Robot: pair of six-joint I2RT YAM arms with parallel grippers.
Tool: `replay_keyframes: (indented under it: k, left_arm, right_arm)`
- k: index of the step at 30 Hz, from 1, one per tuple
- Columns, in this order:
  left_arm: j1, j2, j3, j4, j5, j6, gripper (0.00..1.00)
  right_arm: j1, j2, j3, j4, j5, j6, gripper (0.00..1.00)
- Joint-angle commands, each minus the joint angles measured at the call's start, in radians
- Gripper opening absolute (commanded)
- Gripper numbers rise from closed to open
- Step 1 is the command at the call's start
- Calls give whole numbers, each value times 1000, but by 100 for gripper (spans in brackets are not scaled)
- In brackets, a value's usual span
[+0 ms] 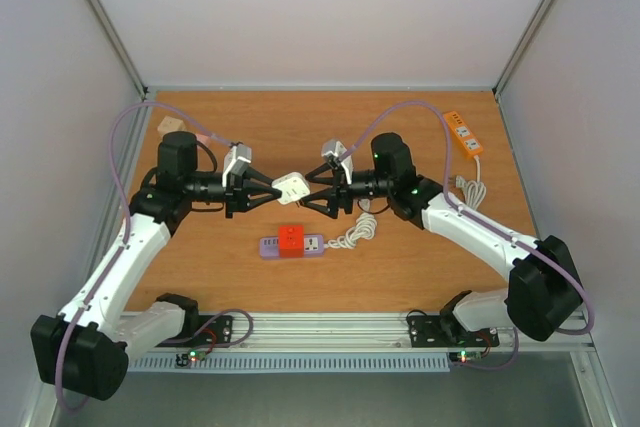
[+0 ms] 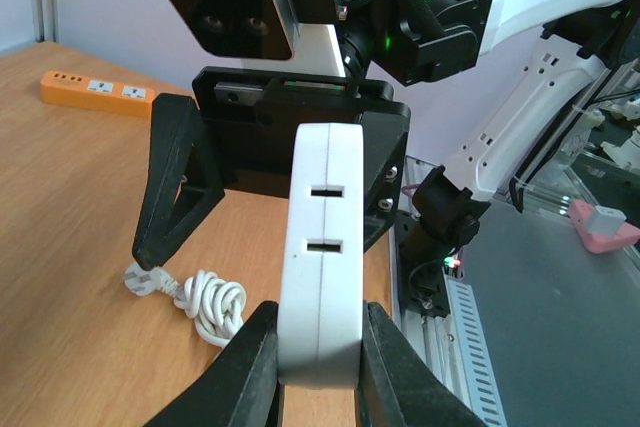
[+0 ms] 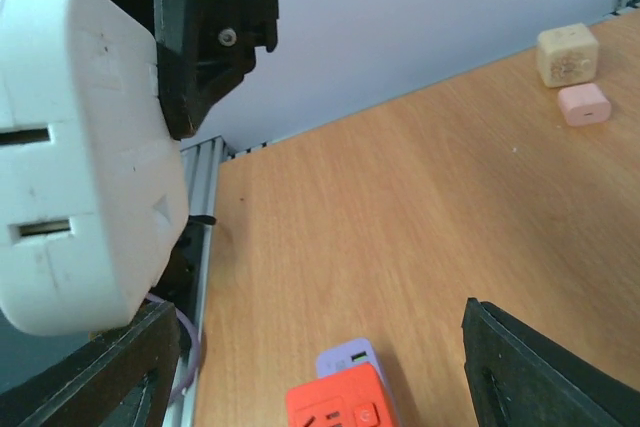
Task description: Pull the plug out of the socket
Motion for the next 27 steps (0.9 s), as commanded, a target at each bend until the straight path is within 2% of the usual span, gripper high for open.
replay_keyframes:
  k: [1, 27]
  left_arm:
    - [5, -14, -22, 122, 30, -78, 1]
    - [5, -14, -81, 174, -9, -89, 1]
  right_arm:
    - [28, -2, -21, 66, -43, 45, 78]
    - [42, -20, -19, 106, -6, 107, 78]
